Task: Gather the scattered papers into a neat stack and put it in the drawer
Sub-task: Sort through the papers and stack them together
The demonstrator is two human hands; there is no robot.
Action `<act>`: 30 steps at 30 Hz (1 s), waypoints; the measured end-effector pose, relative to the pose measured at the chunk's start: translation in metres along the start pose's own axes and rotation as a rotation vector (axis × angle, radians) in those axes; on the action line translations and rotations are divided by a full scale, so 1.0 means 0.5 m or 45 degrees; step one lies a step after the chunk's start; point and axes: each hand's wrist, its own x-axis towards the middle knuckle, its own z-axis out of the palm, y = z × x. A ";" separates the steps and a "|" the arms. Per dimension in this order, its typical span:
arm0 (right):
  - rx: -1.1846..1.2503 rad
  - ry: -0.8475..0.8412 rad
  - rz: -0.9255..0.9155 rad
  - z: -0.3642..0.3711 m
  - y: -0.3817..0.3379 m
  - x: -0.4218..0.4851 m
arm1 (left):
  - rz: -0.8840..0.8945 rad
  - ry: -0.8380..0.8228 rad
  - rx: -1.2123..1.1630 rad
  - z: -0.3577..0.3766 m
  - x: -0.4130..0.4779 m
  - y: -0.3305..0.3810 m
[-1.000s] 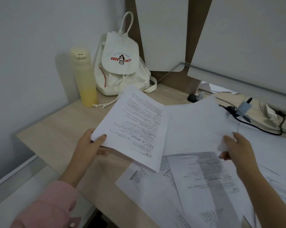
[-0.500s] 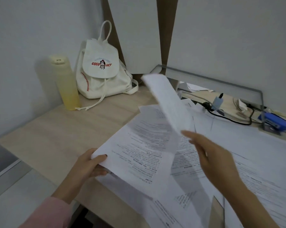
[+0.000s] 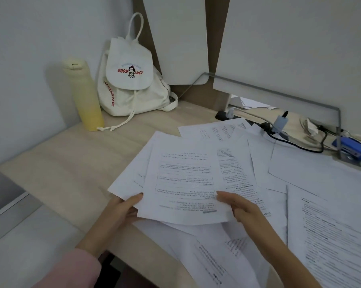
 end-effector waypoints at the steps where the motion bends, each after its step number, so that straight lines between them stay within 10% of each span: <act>1: 0.118 0.005 0.049 0.002 -0.003 0.000 | -0.011 -0.015 0.019 0.002 -0.001 -0.003; 11: 0.350 -0.452 0.189 0.062 -0.045 -0.020 | 0.017 0.077 0.010 0.024 -0.009 -0.012; 19: -0.661 0.190 -0.507 0.025 -0.112 0.048 | 0.187 -0.182 0.584 -0.015 -0.010 0.121; 30: -1.027 0.180 -0.623 0.007 -0.251 0.110 | 0.475 -0.277 0.967 -0.010 -0.016 0.251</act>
